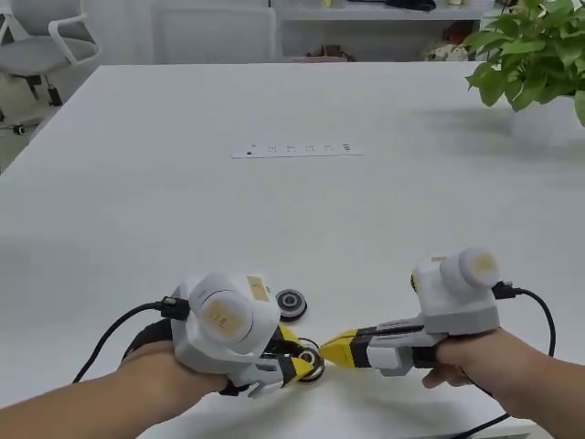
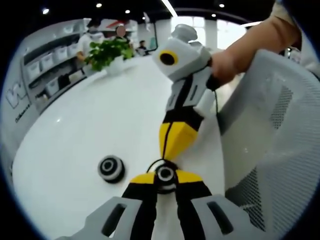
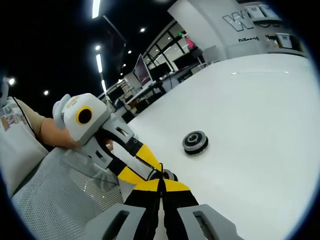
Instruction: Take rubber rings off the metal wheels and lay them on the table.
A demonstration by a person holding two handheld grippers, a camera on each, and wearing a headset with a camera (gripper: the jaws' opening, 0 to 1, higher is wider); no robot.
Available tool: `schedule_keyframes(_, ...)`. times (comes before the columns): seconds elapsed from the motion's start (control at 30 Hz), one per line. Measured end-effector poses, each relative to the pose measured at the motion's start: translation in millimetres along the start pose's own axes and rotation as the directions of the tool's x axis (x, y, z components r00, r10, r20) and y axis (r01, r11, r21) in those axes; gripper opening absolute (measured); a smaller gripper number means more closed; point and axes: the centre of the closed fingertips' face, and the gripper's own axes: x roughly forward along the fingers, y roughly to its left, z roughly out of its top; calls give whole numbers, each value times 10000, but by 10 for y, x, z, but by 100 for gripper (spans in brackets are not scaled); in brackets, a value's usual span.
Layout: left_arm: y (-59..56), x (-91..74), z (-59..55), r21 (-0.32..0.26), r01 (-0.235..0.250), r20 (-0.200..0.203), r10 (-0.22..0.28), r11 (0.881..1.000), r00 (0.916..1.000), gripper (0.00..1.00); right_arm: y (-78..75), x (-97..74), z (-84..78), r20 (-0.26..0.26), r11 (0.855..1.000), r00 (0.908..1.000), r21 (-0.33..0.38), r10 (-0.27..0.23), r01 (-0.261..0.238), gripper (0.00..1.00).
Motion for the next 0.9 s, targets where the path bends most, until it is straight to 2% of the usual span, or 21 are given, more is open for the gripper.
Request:
schedule_keyframes(0.07,-3,-5,7,-20,39,57,-39,10000,10000,15,0,0,-1,10,10000,10000,-2,19,-19,0)
schedule_keyframes(0.13,-15,-16,14,200,104,72,-105,9997,9999,15,4,0,10,85,10000,10000,74,49,-49,0)
schedule_keyframes(0.37,-40,-92,62,143,261,261,-265,9996,9993,22,-9,-26,42,293,9998,9996,206,26,-32,0)
schedule_keyframes(0.6,-46,-216,142,-212,388,704,-373,9990,9968,27,6,-29,52,344,9996,9994,243,97,-105,0)
schedule_keyframes(0.9,13,-445,172,-244,111,981,-87,9996,9951,36,53,-37,102,469,9992,9985,278,267,-280,0)
